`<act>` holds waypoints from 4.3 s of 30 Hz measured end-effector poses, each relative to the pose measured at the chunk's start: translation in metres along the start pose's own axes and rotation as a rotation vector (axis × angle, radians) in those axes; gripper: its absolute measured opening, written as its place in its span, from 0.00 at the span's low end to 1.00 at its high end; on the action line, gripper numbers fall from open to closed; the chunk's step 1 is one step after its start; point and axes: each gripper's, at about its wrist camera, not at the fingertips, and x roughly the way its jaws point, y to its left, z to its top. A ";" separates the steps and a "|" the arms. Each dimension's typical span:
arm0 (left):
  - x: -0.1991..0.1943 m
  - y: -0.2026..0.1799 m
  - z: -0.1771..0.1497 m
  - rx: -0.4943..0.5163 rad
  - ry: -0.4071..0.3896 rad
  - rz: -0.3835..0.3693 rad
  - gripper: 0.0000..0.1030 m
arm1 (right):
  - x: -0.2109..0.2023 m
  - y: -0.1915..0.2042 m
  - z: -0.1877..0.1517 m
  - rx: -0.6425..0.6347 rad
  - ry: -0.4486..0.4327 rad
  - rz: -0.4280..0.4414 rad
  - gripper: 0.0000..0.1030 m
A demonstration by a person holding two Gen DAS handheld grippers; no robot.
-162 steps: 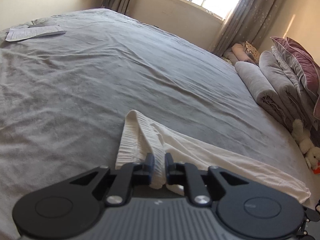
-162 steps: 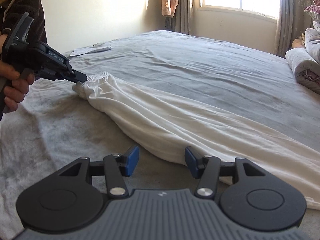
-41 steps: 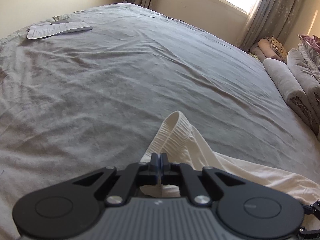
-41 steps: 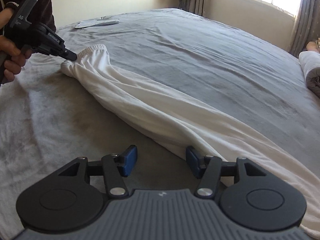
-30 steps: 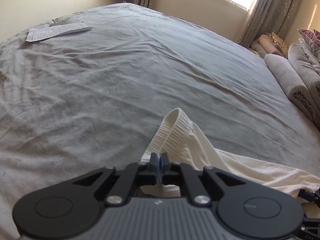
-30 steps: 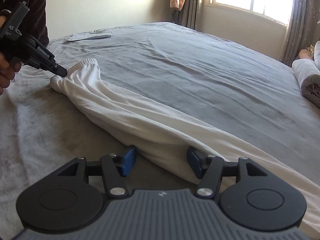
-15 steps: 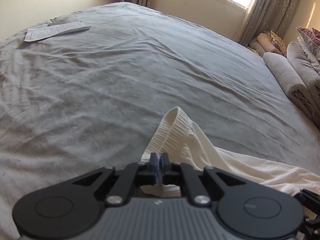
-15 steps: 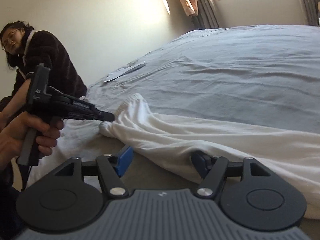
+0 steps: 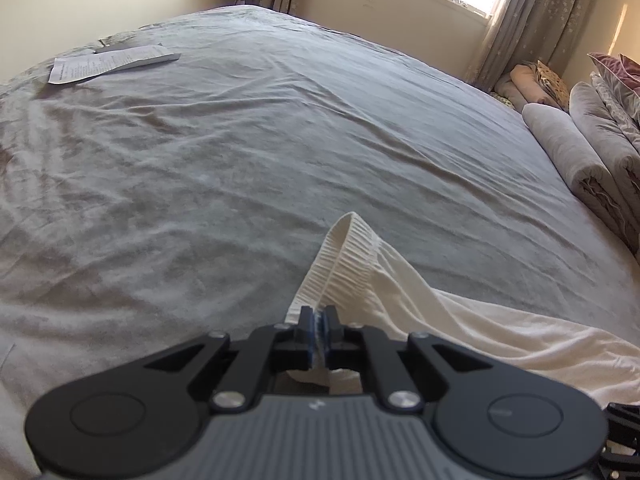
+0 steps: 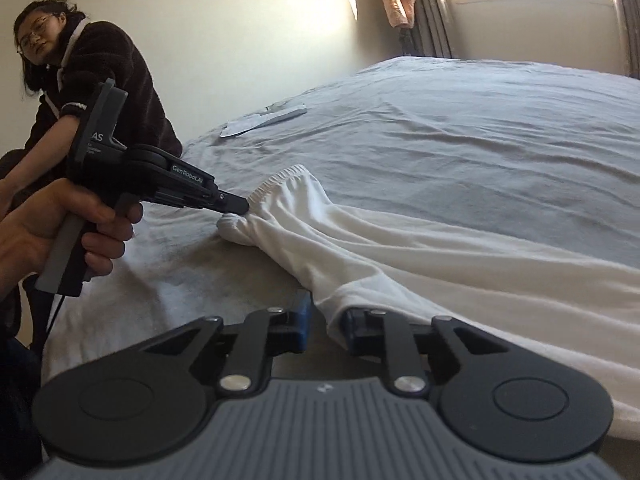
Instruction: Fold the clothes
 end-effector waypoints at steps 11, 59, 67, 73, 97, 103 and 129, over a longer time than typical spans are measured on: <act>-0.020 0.024 -0.011 -0.029 0.008 -0.033 0.03 | -0.022 0.018 -0.013 0.059 0.055 -0.071 0.09; -0.042 0.011 -0.039 0.364 0.080 -0.148 0.08 | -0.036 0.002 -0.020 0.240 0.189 -0.063 0.11; -0.055 0.024 -0.038 0.432 0.078 -0.236 0.15 | -0.036 0.003 -0.019 0.171 0.253 -0.070 0.14; -0.052 0.043 -0.021 0.185 0.059 -0.269 0.41 | -0.046 0.004 -0.015 0.118 0.283 -0.040 0.15; -0.062 0.014 -0.044 0.313 0.070 -0.313 0.07 | 0.003 0.072 0.027 0.019 0.016 -0.086 0.39; -0.064 0.009 -0.045 0.376 0.037 -0.310 0.07 | 0.065 0.085 0.075 0.010 0.056 -0.050 0.39; -0.063 0.013 -0.053 0.436 0.084 -0.392 0.07 | 0.085 0.118 0.078 0.013 0.119 -0.208 0.02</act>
